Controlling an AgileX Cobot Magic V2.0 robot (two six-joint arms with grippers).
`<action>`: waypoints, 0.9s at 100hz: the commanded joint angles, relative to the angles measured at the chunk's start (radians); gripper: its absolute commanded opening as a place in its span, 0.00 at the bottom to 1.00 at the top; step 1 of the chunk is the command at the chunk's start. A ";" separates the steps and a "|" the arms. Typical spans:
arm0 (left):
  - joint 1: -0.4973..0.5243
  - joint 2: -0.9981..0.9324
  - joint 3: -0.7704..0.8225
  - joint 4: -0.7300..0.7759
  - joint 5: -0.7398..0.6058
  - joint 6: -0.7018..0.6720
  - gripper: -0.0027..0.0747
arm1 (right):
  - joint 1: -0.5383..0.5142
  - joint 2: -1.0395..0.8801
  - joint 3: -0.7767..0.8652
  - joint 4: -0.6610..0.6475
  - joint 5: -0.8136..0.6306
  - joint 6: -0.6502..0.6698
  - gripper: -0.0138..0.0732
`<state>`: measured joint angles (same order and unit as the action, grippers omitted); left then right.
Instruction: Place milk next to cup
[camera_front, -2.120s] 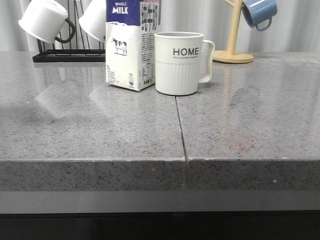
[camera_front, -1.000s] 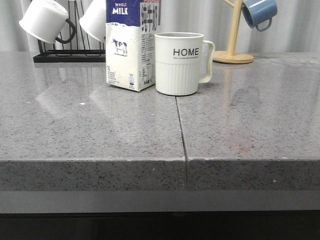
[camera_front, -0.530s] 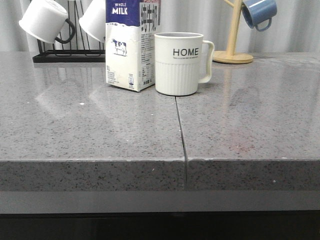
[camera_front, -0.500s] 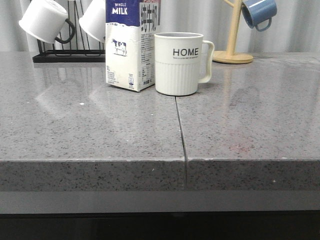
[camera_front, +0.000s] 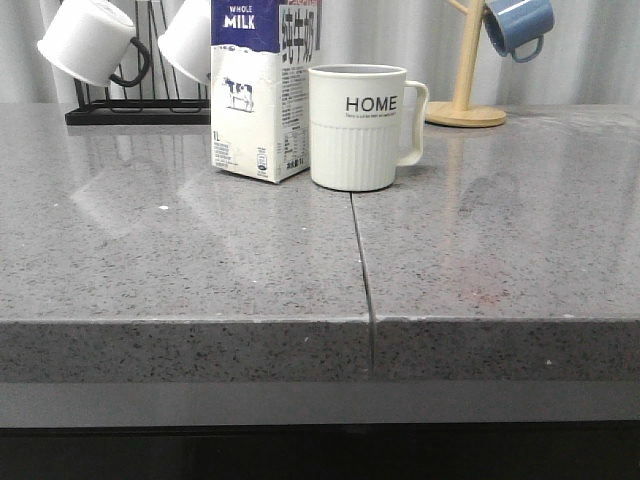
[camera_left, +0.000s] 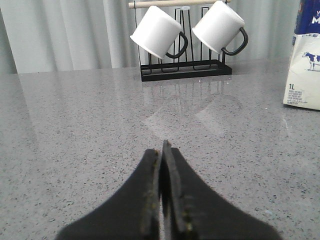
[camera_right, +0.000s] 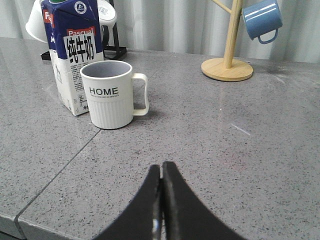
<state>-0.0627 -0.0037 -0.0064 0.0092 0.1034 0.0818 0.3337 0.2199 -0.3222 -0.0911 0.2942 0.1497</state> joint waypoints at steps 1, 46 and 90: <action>0.003 -0.031 0.047 -0.001 -0.069 -0.011 0.01 | -0.002 0.007 -0.026 -0.008 -0.075 -0.002 0.09; 0.003 -0.031 0.047 -0.001 -0.069 -0.011 0.01 | -0.011 0.008 -0.016 -0.009 -0.100 -0.002 0.09; 0.003 -0.031 0.047 -0.001 -0.069 -0.011 0.01 | -0.329 -0.061 0.230 0.091 -0.294 -0.053 0.09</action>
<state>-0.0604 -0.0037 -0.0064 0.0092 0.1034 0.0818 0.0533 0.1893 -0.1120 -0.0357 0.1159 0.1350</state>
